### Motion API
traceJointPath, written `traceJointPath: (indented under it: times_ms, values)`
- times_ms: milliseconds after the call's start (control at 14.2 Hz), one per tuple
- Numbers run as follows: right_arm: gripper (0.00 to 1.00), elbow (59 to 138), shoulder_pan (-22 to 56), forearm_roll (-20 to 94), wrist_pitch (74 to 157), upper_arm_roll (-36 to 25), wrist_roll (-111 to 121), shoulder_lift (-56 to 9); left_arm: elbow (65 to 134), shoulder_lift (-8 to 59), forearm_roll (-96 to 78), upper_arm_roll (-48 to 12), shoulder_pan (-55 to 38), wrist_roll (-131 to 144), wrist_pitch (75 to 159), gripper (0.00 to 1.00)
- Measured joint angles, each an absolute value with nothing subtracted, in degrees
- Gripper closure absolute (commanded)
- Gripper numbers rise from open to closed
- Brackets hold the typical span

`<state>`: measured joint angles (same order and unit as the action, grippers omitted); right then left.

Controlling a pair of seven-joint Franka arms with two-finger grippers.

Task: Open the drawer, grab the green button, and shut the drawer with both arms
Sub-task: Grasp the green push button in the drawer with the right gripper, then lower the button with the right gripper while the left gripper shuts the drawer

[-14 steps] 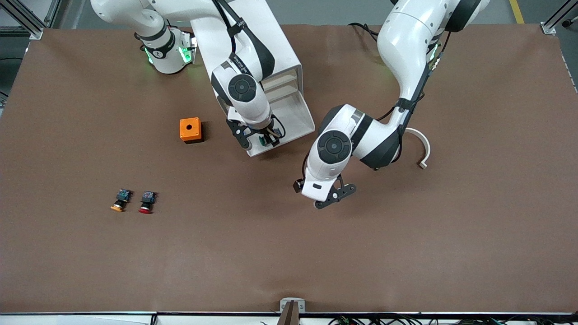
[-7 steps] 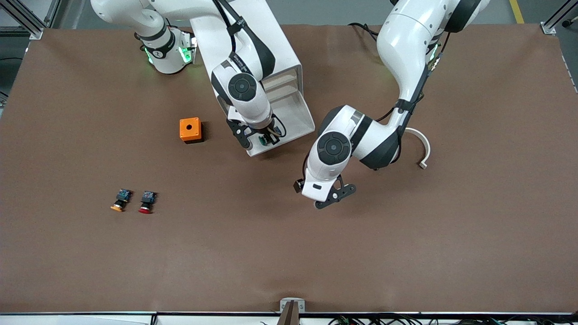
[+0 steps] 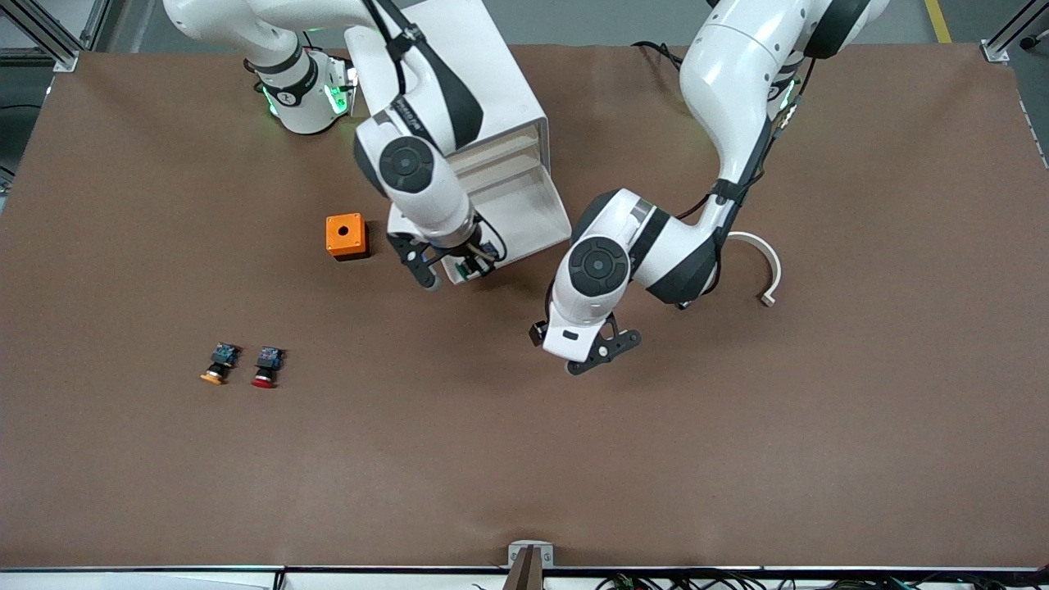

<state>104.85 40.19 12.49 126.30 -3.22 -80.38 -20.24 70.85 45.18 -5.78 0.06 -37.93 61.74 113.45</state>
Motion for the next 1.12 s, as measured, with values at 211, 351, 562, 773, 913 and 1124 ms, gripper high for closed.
traceJointPath:
  times_ms: [211,351,562,773,913,1124]
  values:
    - [1.00,102.7,34.6,12.5,122.2,-3.5,-69.3,-18.9,73.2,45.3,-5.8,0.1,-41.4,63.3,113.5,0.00]
    - [1.00,101.9,30.4,12.5,120.8,-3.6,-60.5,-18.8,74.6,45.4,-4.3,0.1,-44.2,64.1,113.5,0.00]
    - [1.00,101.9,24.2,11.8,120.4,-3.7,-47.2,-19.0,75.7,45.4,-2.8,0.1,-47.5,64.6,113.5,0.00]
    - [1.00,101.9,18.8,6.8,120.5,-3.8,-35.0,-19.9,75.9,45.5,-2.8,0.0,-49.3,64.8,113.7,0.00]
    - [1.00,101.8,16.2,4.6,121.6,-3.8,-28.7,-21.3,76.0,45.5,-2.8,-0.6,-49.5,66.1,113.8,0.00]
    - [1.00,101.2,12.5,3.8,125.8,-3.8,-19.1,-24.9,76.3,45.5,-2.8,-2.4,-49.5,68.2,113.8,0.00]
